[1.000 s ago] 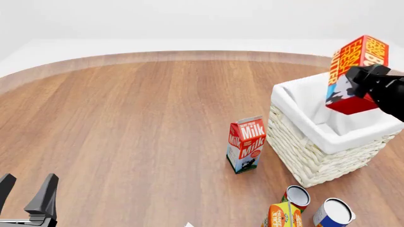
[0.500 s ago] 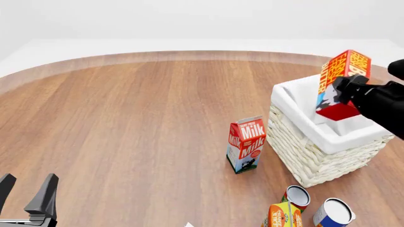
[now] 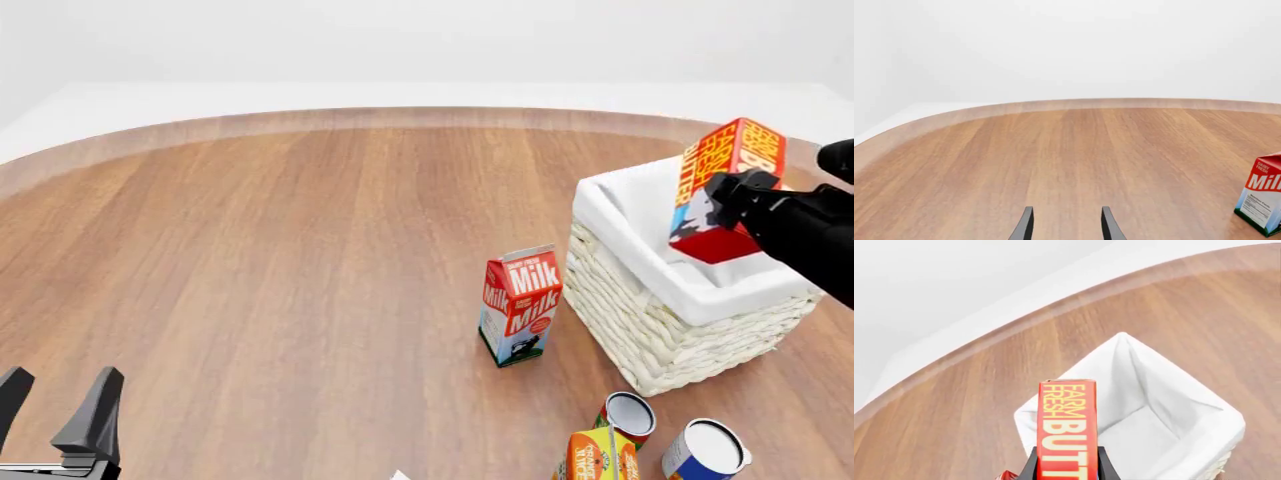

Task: Pick up the cream cheese box and the butter, and put them in the basket.

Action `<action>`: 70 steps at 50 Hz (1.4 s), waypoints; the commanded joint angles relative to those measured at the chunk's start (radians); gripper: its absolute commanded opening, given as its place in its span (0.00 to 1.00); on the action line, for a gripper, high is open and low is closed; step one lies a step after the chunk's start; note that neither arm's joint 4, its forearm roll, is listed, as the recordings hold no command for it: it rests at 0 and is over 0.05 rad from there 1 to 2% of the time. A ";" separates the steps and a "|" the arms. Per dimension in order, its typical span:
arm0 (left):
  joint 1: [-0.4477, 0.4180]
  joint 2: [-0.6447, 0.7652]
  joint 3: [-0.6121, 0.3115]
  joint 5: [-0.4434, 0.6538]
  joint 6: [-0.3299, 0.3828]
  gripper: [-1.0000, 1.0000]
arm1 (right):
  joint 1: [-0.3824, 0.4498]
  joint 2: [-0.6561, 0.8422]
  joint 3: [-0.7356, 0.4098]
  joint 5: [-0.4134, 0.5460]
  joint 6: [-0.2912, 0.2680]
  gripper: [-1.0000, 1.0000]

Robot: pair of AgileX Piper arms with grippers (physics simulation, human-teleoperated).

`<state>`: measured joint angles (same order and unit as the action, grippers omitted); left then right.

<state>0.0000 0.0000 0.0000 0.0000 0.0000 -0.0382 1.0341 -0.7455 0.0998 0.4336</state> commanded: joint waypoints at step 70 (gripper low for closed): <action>0.000 0.000 0.000 0.000 0.000 1.00 | -0.024 0.098 0.035 -0.135 0.031 0.00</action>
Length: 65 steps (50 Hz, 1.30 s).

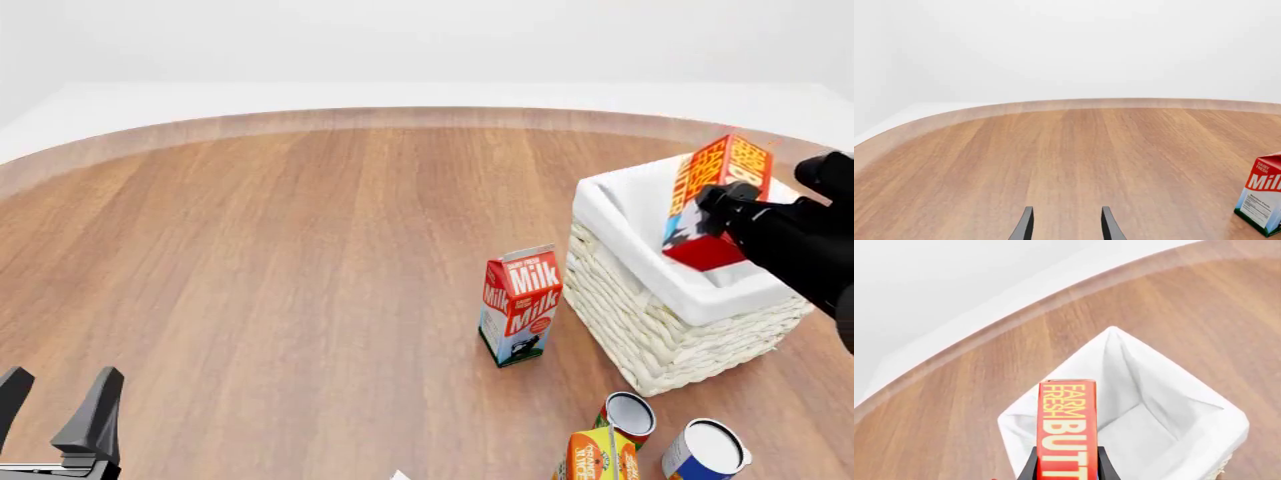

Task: Pick up the cream cheese box and the butter, and put them in the basket.

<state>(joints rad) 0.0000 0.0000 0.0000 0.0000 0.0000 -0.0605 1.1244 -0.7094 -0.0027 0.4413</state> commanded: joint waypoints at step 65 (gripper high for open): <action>0.000 0.000 0.000 0.000 0.000 1.00 | 0.003 -0.028 -0.028 -0.003 -0.004 1.00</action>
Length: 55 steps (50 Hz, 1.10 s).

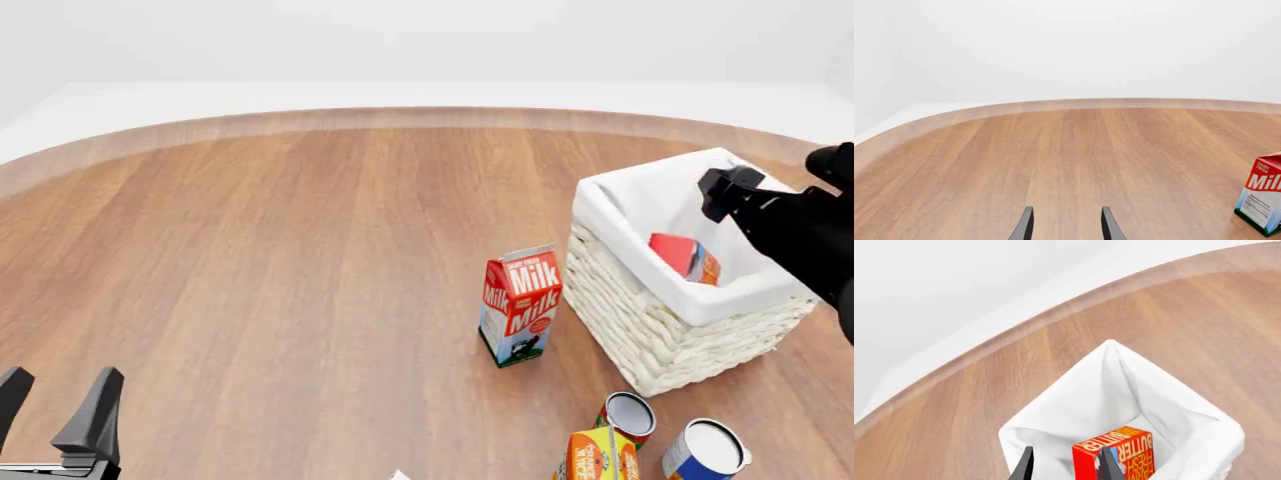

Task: Pick up the cream cheese box and the butter, and put them in the basket.

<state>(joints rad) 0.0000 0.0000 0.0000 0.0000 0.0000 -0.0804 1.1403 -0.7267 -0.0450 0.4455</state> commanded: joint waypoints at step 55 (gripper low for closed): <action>0.000 0.000 0.000 0.000 0.000 1.00 | 0.443 -0.306 -0.203 0.480 -0.236 1.00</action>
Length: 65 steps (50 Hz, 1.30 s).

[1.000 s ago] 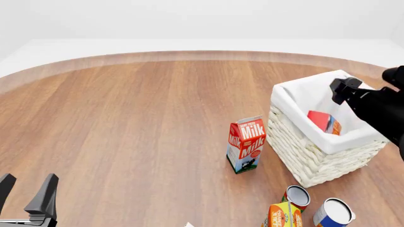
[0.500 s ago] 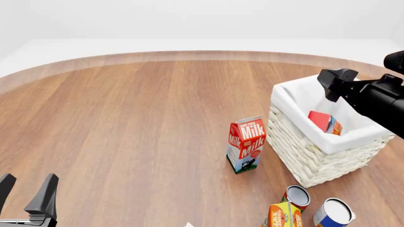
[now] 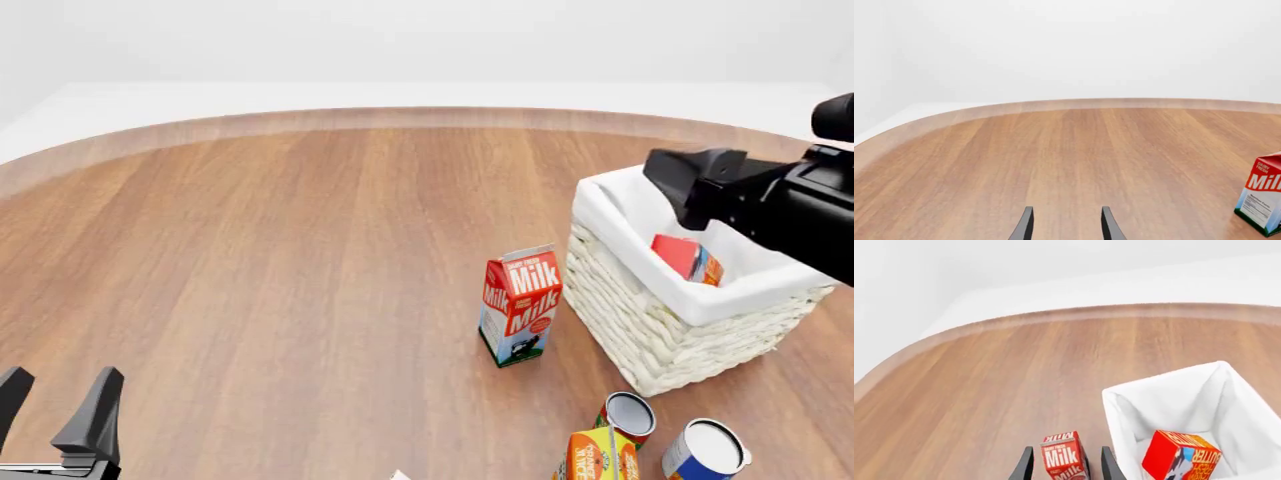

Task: Pick up the cream cheese box and the butter, and put them in the basket.

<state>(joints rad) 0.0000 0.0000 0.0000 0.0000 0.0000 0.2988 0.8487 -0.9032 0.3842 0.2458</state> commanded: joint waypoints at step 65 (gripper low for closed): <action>0.000 0.000 0.000 0.000 0.000 1.00 | 0.503 0.194 -0.080 0.058 -0.188 1.00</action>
<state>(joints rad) 0.0000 0.0000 0.0000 0.0000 0.0000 0.7450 1.0039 -0.9655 0.4412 0.0816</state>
